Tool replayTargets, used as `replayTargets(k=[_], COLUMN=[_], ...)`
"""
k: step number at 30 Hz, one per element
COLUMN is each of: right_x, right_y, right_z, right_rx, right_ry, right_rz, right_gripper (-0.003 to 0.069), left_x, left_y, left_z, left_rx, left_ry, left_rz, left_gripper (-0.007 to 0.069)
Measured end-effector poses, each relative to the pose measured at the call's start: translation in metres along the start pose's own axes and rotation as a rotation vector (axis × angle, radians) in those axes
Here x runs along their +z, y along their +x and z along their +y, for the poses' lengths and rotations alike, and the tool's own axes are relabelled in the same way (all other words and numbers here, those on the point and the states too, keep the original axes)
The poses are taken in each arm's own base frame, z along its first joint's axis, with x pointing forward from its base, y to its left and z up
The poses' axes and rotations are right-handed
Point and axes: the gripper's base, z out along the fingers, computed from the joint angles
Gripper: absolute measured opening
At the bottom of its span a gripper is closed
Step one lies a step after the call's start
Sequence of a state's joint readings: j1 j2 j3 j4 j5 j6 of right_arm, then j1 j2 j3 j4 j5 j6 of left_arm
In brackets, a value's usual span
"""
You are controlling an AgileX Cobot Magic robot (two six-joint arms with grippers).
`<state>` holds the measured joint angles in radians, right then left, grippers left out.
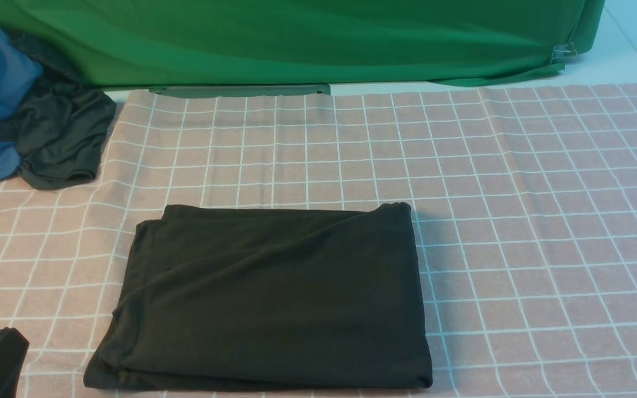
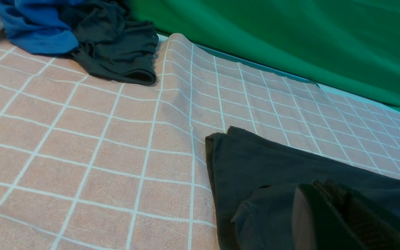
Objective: Fold a long-sleeved shirt over a pink coffee tablecloth.
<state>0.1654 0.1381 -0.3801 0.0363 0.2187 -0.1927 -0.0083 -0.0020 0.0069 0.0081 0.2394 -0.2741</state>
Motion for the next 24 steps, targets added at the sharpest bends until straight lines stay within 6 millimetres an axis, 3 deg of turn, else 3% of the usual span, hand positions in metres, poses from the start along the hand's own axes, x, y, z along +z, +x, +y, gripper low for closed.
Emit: replayTargets(k=[5,7,10,24], right_x=[0.006,0.002,-0.004,-0.006], right_y=[0.098,0.119,0.126,0.126], right_z=[0.009,0.012,0.014,0.014], right_rx=[-0.074,-0.067,-0.072,-0.076], right_ry=[0.043,0.043,0.044,0.048], right_rz=[0.282,0.319,0.328,0.322], right_gripper=[0.0237,0.0237,0.0237,0.0237], left_x=[0.000,0.000,0.000,0.000], left_y=[0.000,0.000,0.000,0.000], left_z=[0.000,0.000,0.000,0.000], left_rx=[0.000,0.000,0.000,0.003], left_ry=[0.000,0.000,-0.001,-0.001], left_rz=[0.000,0.001,0.002,0.002], left_gripper=[0.0013,0.0013,0.0013,0.0013])
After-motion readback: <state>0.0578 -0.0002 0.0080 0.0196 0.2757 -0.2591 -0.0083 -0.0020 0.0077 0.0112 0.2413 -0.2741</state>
